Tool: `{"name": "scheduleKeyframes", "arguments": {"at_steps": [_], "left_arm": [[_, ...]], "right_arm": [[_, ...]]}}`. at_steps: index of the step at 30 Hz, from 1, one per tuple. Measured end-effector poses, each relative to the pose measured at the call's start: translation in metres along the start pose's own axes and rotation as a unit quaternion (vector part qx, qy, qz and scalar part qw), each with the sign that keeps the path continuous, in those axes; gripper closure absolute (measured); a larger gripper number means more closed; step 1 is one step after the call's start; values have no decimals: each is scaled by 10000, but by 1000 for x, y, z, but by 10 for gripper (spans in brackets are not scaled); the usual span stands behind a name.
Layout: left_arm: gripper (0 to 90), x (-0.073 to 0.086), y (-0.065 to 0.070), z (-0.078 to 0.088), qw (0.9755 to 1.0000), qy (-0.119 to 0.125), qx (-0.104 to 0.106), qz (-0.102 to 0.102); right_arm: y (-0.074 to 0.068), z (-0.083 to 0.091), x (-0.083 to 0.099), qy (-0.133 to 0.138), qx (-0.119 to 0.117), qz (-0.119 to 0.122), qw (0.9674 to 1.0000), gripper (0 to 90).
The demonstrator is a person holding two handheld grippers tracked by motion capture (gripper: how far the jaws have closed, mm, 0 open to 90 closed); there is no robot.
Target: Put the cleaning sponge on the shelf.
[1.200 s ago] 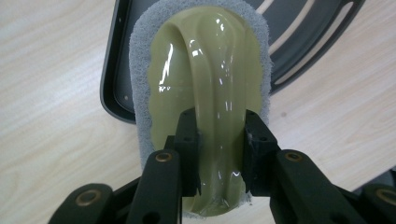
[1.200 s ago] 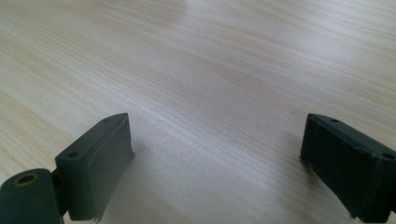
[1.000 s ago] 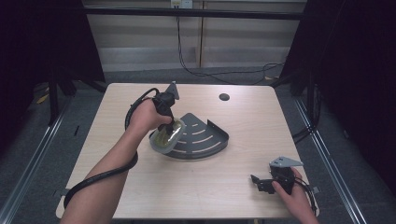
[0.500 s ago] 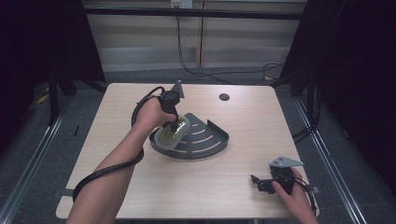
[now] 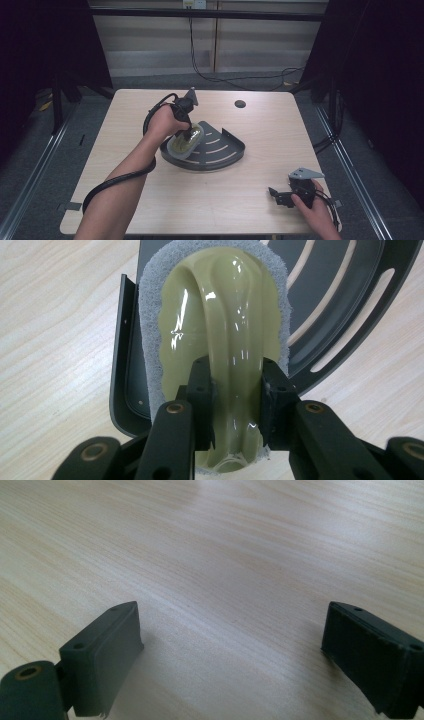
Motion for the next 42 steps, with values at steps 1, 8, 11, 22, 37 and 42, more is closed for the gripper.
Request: {"name": "scheduleKeyframes", "arguments": {"at_steps": [1, 8, 11, 22, 37, 42], "left_arm": [[716, -1, -1, -1, 10000, 2, -18, -38], [716, -2, -3, -8, 10000, 37, 30, -49], [716, -2, -4, -11, 10000, 15, -1, -64], [716, -1, -9, -23, 9999, 73, -30, -103], [716, 2, -17, -33, 9999, 71, -45, -111], [716, 3, -17, -35, 9999, 86, -28, -105]], "right_arm": [[0, 0, 0, 0, 1, 3, 10000, 86], [0, 0, 0, -1, 2, 3, 10000, 86], [0, 0, 0, 0, 1, -1, 10000, 86], [0, 0, 0, -1, -4, 10, 10000, 85], [0, 0, 0, -4, -4, 8, 10000, 85], [0, 0, 0, -4, 3, 20, 10000, 85]]}}
Point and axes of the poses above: each handheld gripper's, and its own axes: z roughly backward along the jaws, x roughly out of its underside, y roughly to its right, the point moved 2 cm from there along -z, roughly forward along the jaws, and after that the axes turned 4 degrees about -x, right-handed, at the moved point
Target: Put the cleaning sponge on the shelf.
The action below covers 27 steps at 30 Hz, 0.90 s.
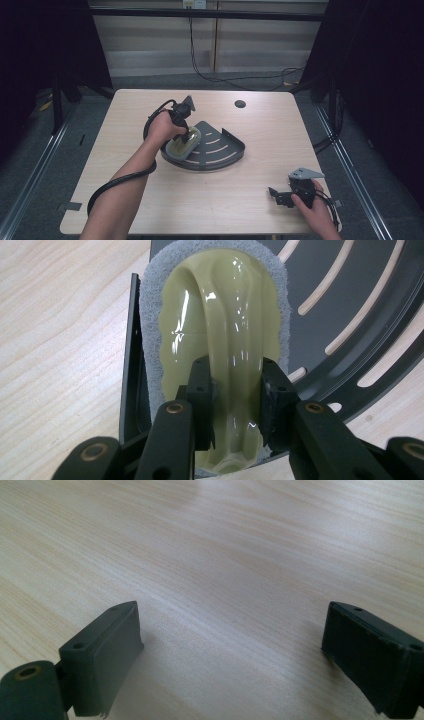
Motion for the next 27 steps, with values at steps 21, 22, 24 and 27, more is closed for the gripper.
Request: {"name": "scheduleKeyframes", "arguments": {"at_steps": [21, 22, 24, 27], "left_arm": [[715, 1, 0, -15, 9999, -96, -59, -114], [716, 1, 0, -15, 9999, -98, -89, -102], [715, 2, -1, -16, 9999, -76, -87, -116], [715, 3, -4, -17, 9998, -82, -114, -170]], "right_arm": [[0, 0, 0, 3, -6, -17, 10000, 86], [0, 0, 0, 1, -6, -14, 10000, 85], [0, 0, 0, 1, -5, -16, 10000, 85], [0, 0, 0, 2, -6, -20, 10000, 86]]}}
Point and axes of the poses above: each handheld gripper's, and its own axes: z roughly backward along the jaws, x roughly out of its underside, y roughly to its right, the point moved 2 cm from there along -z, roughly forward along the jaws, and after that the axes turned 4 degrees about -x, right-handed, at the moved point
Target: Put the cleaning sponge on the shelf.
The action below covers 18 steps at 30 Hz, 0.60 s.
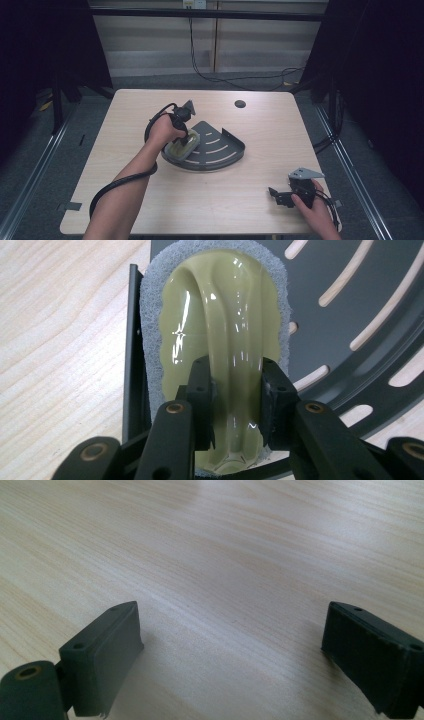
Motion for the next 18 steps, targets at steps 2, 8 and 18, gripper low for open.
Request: {"name": "scheduleKeyframes", "arguments": {"at_steps": [2, 8, 18], "left_arm": [[716, 1, -1, -1, 10000, -3, -10, 7], [714, 4, -5, -2, 10000, 38, 16, -1], [708, 6, -6, -3, 9999, 90, 21, 68]], "right_arm": [[0, 0, 0, -2, 0, 2, 10000, 86], [0, 0, 0, -4, 7, 15, 10000, 85], [0, 0, 0, 1, 8, 25, 10000, 85]]}}
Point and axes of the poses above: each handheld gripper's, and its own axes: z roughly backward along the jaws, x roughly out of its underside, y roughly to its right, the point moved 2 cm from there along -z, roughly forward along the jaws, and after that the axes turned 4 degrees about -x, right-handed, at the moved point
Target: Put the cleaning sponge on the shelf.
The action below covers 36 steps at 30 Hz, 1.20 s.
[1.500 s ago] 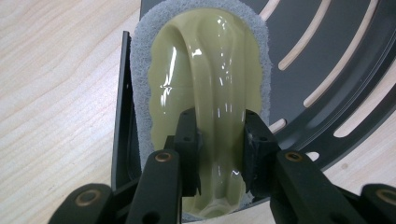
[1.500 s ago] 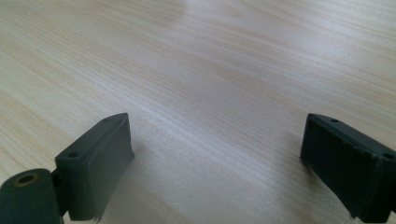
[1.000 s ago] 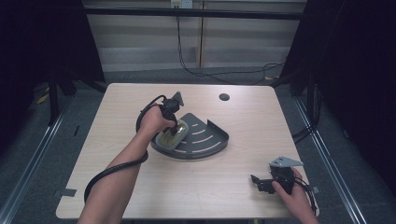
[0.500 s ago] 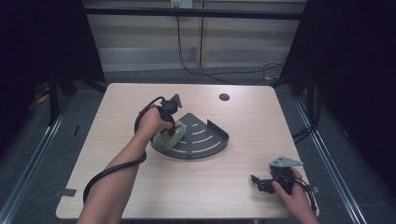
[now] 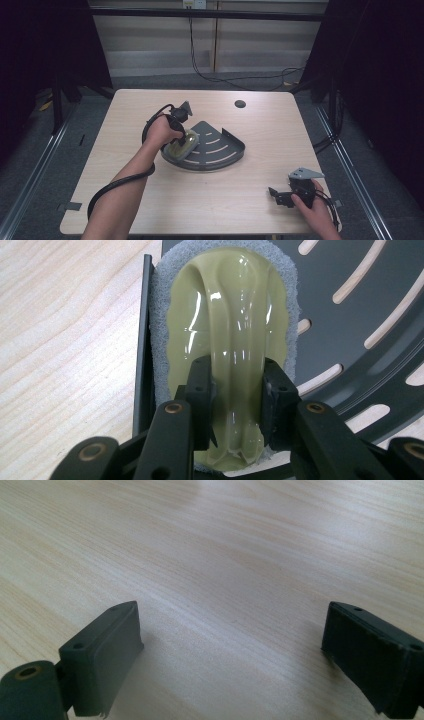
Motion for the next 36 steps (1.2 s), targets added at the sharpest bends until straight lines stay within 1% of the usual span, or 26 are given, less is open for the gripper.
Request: {"name": "scheduleKeyframes", "arguments": {"at_steps": [1, 2, 3, 5, 8, 12, 14, 15, 17, 18, 20, 24, 25, 28, 30, 33, 35, 36], "left_arm": [[708, 0, -1, 0, 10000, 5, -3, -37], [708, 1, -1, 0, 10000, 3, 4, -31], [706, 1, -1, 0, 10000, 21, -43, -17], [691, 1, -1, 0, 10000, 21, -44, 19], [695, 2, -2, 1, 10000, 30, 4, 45], [697, 3, -2, 1, 10000, 35, -4, 65], [696, 3, -3, 1, 10000, 44, -4, 28], [693, 3, -2, 2, 9999, 71, -4, 83], [692, 3, -2, 3, 9999, 77, -4, 111], [687, 3, -2, 3, 10000, 71, -5, 70], [682, 4, -2, 5, 9999, 75, 41, 127], [668, 4, -1, 10, 9997, 116, 63, 195], [649, 4, -1, 12, 9997, 133, 90, 185], [630, 4, -1, 16, 9996, 133, 112, 234], [590, 4, 1, 18, 9993, 156, 171, 294], [550, 4, 1, 21, 9994, 172, 176, 248], [539, 4, 2, 24, 9991, 208, 214, 314], [503, 4, 2, 25, 9989, 194, 239, 341]], "right_arm": [[0, 0, 0, 0, 0, 0, 10000, 85], [0, 0, 0, 0, 0, 1, 10000, 85], [0, 0, 0, -1, 1, -6, 10000, 85], [0, 0, 0, 0, 1, -6, 10000, 85], [0, 0, 0, -3, -2, 0, 10000, 85], [0, 0, 0, -2, -2, 1, 10000, 85], [0, 0, 0, -2, -2, -4, 10000, 85], [0, 0, 0, -2, -2, 0, 10000, 85], [0, 0, 0, -3, -2, -8, 10000, 85], [0, 0, 0, -2, -1, 1, 10000, 85], [0, 0, 0, 0, 0, 1, 10000, 85], [0, 0, 0, 0, 0, 1, 10000, 85], [0, 0, 0, -3, -2, -3, 10000, 85], [0, 0, 0, -3, -2, -12, 10000, 85], [0, 0, 0, -5, 1, -10, 10000, 85], [0, 0, 0, -5, -1, -9, 10000, 85], [0, 0, 0, -4, -4, -11, 10000, 85], [0, 0, 0, -6, -1, -11, 10000, 85]]}}
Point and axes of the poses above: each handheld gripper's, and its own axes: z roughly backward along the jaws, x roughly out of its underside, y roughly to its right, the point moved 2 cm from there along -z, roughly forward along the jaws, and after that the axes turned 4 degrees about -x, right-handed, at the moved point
